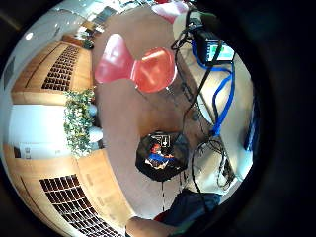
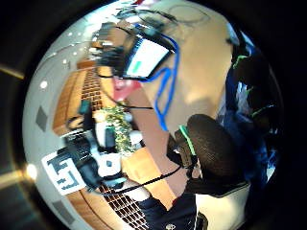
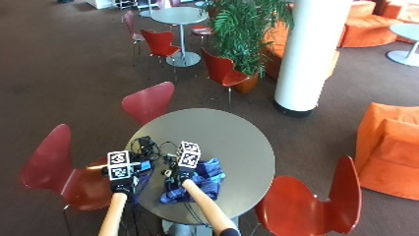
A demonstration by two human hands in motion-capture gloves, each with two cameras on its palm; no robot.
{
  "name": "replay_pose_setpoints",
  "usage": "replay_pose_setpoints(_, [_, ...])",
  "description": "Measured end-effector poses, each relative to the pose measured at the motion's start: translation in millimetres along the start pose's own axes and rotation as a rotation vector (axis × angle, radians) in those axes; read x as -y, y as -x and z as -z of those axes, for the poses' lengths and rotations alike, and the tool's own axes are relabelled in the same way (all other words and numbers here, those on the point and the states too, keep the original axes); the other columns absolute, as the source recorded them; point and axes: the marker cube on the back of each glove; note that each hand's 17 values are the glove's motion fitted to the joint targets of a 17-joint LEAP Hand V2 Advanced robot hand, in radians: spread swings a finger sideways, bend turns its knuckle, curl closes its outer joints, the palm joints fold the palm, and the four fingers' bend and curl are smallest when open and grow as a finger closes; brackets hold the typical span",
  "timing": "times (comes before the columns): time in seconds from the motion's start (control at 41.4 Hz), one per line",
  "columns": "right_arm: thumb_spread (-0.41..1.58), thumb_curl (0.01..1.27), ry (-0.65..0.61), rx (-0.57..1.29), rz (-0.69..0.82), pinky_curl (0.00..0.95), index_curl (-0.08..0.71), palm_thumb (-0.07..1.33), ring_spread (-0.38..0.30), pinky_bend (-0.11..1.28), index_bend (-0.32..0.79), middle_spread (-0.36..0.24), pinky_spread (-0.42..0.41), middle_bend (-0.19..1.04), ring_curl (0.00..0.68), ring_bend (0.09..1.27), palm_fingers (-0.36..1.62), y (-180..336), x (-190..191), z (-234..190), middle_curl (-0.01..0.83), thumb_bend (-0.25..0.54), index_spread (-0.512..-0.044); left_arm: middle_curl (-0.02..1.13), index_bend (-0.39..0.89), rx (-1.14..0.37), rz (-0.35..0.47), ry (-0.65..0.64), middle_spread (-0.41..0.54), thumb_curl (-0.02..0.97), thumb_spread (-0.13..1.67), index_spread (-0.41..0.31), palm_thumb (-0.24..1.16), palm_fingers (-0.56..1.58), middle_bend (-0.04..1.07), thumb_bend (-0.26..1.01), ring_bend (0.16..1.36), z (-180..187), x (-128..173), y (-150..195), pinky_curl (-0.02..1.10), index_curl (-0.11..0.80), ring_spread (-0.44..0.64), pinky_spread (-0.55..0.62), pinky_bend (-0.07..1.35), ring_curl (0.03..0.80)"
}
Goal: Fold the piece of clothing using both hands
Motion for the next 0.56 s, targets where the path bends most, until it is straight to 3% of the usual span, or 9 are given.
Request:
replay_pose_setpoints(0.048, [1.02, 0.35, -0.094, -0.003, 0.023, 0.425, 0.334, 0.74, -0.217, 0.74, 0.04, -0.171, -0.335, 0.31, 0.449, 0.72, 1.09, -8, 13, 13, 0.487, -0.059, -0.239, 0.29, 0.15, 0.003, 0.005, 0.008, 0.052, 0.243, 1.33, -0.137, 0.20, 0.19, 0.17, 0.02, 0.50, 3, -1, 2, 0.35, 0.360, 0.28, 0.22, 0.34, 0.312])
replay_pose_setpoints(0.145, [1.07, 0.34, -0.168, -0.004, 0.019, 0.418, 0.301, 0.73, -0.201, 0.73, 0.04, -0.160, -0.315, 0.29, 0.435, 0.69, 1.09, -32, 26, 38, 0.477, -0.030, -0.233, 0.29, 0.16, 0.014, -0.002, -0.001, 0.053, 0.242, 1.33, -0.137, 0.21, 0.19, 0.17, 0.01, 0.50, 17, -5, 4, 0.35, 0.357, 0.28, 0.22, 0.34, 0.311])
replay_pose_setpoints(0.362, [1.14, 0.35, -0.363, -0.007, -0.013, 0.396, 0.265, 0.74, -0.178, 0.69, 0.08, -0.175, -0.287, 0.24, 0.415, 0.62, 1.11, -80, -43, 142, 0.460, -0.010, -0.225, 0.29, 0.17, 0.062, -0.011, -0.034, 0.053, 0.240, 1.33, -0.133, 0.22, 0.19, 0.16, -0.01, 0.51, 68, -24, 0, 0.35, 0.356, 0.27, 0.22, 0.34, 0.308])
replay_pose_setpoints(0.386, [1.15, 0.35, -0.368, -0.009, -0.018, 0.420, 0.292, 0.75, -0.179, 0.78, 0.18, -0.168, -0.288, -0.11, 0.440, 0.71, 0.98, -87, -47, 146, 0.358, -0.008, -0.225, 0.29, 0.17, 0.064, -0.015, -0.038, 0.053, 0.240, 1.33, -0.133, 0.22, 0.19, 0.16, -0.01, 0.50, 75, -28, -2, 0.35, 0.358, 0.27, 0.22, 0.34, 0.307])
replay_pose_setpoints(0.459, [1.16, 0.35, -0.380, -0.014, -0.033, 0.418, 0.314, 0.75, -0.176, 0.81, 0.19, -0.168, -0.284, -0.08, 0.443, 0.74, 0.97, -107, -57, 154, 0.304, -0.011, -0.223, 0.29, 0.18, 0.062, -0.030, -0.052, 0.053, 0.240, 1.33, -0.132, 0.22, 0.20, 0.16, -0.01, 0.50, 92, -39, -6, 0.35, 0.364, 0.27, 0.22, 0.34, 0.305])
replay_pose_setpoints(0.483, [1.16, 0.35, -0.380, -0.012, -0.038, 0.391, 0.289, 0.76, -0.174, 0.72, 0.10, -0.179, -0.281, 0.28, 0.416, 0.65, 1.10, -113, -59, 155, 0.391, -0.011, -0.220, 0.29, 0.18, 0.058, -0.037, -0.055, 0.053, 0.239, 1.33, -0.132, 0.22, 0.20, 0.16, -0.01, 0.50, 96, -41, -8, 0.35, 0.365, 0.27, 0.22, 0.33, 0.304])
replay_pose_setpoints(0.555, [1.17, 0.35, -0.371, -0.006, -0.051, 0.386, 0.280, 0.76, -0.173, 0.70, 0.09, -0.178, -0.279, 0.28, 0.414, 0.63, 1.12, -127, -59, 154, 0.393, -0.012, -0.219, 0.29, 0.18, 0.044, -0.052, -0.060, 0.053, 0.239, 1.33, -0.135, 0.22, 0.20, 0.15, -0.01, 0.50, 103, -44, -13, 0.35, 0.368, 0.27, 0.22, 0.33, 0.303])
